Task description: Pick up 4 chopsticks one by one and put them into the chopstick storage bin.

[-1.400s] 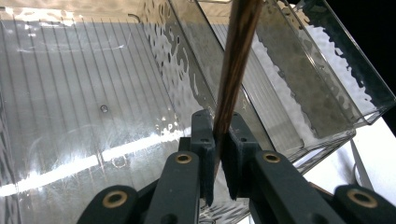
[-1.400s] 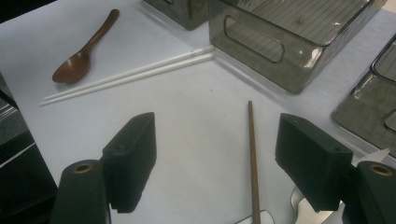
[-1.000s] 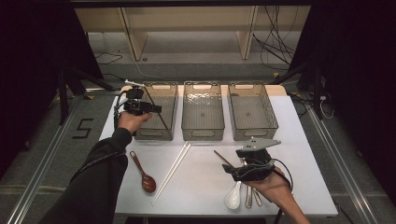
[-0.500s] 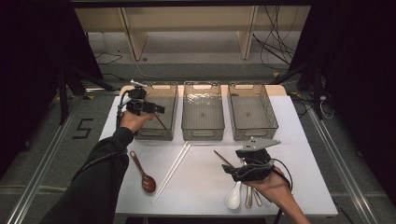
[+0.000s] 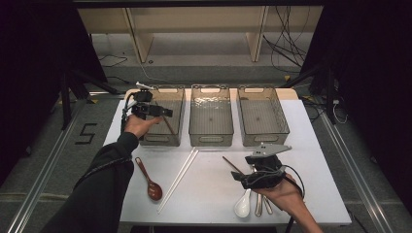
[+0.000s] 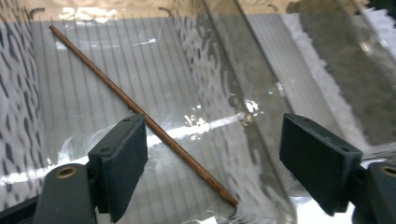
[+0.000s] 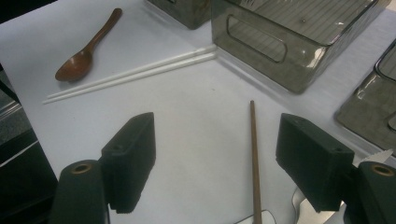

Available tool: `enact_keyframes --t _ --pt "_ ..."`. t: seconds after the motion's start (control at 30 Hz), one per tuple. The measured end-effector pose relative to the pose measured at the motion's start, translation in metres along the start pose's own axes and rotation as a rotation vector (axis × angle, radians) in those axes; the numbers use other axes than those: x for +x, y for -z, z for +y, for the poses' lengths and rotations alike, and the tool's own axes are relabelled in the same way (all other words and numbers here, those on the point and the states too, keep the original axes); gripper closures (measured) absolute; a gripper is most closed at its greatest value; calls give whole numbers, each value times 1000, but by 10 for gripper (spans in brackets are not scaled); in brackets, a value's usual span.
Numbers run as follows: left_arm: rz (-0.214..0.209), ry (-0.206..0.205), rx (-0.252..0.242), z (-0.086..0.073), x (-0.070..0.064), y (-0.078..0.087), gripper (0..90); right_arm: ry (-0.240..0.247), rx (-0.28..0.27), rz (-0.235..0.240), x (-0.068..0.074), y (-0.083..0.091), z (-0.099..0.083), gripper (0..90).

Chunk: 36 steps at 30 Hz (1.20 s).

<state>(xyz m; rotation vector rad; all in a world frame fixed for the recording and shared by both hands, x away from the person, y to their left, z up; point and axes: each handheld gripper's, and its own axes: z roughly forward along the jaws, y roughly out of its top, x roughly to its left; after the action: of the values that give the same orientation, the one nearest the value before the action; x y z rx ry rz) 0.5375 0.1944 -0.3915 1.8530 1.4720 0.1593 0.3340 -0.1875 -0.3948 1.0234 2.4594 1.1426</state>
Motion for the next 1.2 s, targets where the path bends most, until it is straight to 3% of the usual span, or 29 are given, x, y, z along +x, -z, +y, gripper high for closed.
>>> enact_keyframes --t 0.33,0.43,0.53,0.83,1.03,1.2 --pt "-153 -15 -102 -18 -10 47 187 -35 35 -21 -8 1 -1 295" --pt "-178 -38 -106 -26 -13 59 179 -40 76 -31 -11 0 -2 304" --pt "-196 -51 -127 -36 -16 67 175 -46 133 -37 -17 -1 -5 311" --pt "-207 -119 -120 -61 -31 71 166 -40 267 -86 -30 -5 -17 360" --pt "-228 -190 -131 -86 -45 72 162 -64 363 -62 -36 -6 -29 432" --pt "-240 -201 -150 -101 -49 72 159 -70 412 -52 -37 -6 -33 495"
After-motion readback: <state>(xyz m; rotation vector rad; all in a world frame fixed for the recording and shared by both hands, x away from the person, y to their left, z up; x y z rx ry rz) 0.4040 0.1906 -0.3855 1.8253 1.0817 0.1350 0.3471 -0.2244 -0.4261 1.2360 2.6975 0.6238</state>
